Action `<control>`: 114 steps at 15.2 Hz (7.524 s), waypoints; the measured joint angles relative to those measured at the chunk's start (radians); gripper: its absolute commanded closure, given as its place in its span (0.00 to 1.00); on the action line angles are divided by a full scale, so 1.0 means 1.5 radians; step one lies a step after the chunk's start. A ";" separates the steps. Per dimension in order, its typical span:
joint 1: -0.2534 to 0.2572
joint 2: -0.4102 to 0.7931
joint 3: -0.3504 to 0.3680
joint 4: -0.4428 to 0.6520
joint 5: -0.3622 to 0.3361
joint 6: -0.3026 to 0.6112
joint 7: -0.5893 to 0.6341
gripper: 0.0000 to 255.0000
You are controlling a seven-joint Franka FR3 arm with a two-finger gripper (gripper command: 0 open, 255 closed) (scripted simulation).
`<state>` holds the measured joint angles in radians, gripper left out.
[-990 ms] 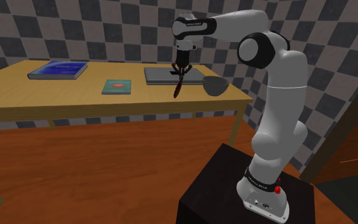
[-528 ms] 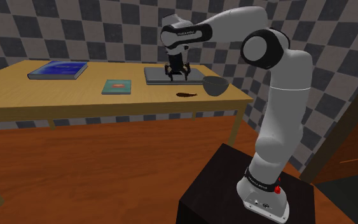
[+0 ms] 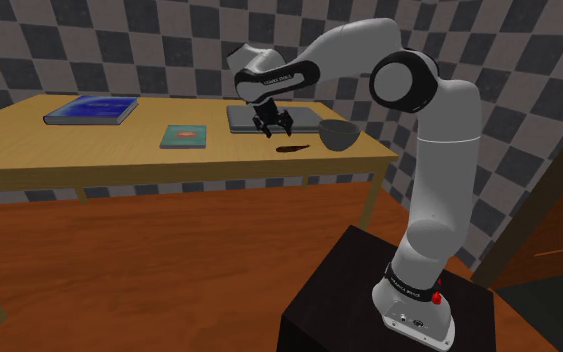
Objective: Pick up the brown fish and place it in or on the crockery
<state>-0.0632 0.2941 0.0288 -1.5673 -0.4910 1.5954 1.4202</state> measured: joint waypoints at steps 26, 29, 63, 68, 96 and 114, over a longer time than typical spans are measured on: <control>-0.134 -0.155 -0.052 -0.219 0.308 0.244 0.021 0.00; -0.139 -0.160 -0.056 -0.253 0.330 0.283 0.019 0.00; -0.140 -0.176 -0.056 -0.186 0.332 0.202 0.021 1.00; -0.140 -0.179 -0.056 -0.145 0.332 0.159 0.021 1.00; -0.240 -0.211 -0.157 -0.042 0.332 0.021 -0.178 1.00; -0.257 -0.221 -0.175 -0.182 0.330 0.151 -0.215 1.00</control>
<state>-0.4489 -0.0367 -0.2341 -1.8399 0.0044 1.8226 1.0981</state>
